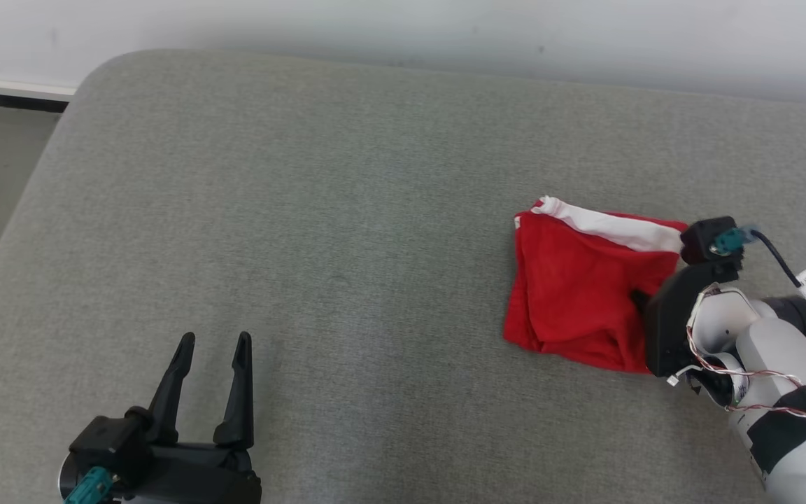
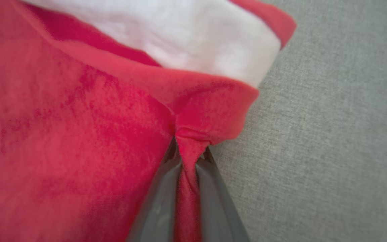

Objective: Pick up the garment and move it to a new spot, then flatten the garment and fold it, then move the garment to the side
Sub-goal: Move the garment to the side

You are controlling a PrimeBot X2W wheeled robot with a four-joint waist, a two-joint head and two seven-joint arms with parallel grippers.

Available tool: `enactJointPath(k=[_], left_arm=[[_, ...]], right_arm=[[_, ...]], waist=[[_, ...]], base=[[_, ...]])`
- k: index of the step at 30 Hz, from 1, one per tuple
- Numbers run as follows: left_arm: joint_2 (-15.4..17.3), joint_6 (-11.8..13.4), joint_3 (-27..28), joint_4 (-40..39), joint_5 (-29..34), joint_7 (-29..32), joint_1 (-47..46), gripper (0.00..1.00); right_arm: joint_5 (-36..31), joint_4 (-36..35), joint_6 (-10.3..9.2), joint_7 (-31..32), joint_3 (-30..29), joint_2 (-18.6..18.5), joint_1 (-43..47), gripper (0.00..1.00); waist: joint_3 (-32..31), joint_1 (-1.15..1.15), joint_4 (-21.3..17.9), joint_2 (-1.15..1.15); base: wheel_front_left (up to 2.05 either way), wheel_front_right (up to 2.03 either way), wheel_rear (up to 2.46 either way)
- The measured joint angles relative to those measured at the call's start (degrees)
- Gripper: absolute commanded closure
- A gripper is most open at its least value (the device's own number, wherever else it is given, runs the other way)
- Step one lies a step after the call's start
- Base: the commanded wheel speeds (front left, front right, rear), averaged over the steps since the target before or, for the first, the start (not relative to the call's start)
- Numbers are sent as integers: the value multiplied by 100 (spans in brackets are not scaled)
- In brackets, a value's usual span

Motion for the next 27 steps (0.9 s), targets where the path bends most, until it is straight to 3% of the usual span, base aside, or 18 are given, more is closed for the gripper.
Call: enactJointPath(k=[6, 11, 20, 27], left_arm=[[0, 0, 54, -132, -85, 0, -48, 0], [2, 1, 134, -285, -108, 1, -130, 0], [-1, 0, 302, -442, 56, 0, -285, 0], [79, 0, 288, -611, 196, 0, -437, 0]], right_arm=[[92, -633, -2, 468, 951, -558, -491, 100], [719, -1502, -2, 1051, 1839, -1050, -1124, 100], [1293, -2234, -2, 1455, 2509, -1873, -1788, 100], [1248, -2224, -2, 1107, 2663, -2396, -2080, 100]], waist=[[0, 1, -324, 1], [54, 1, -719, 1], [249, 1, -1486, 1], [490, 1, -2116, 1]], base=[[0, 0, 0], [0, 0, 0], [0, 0, 0], [0, 0, 0]])
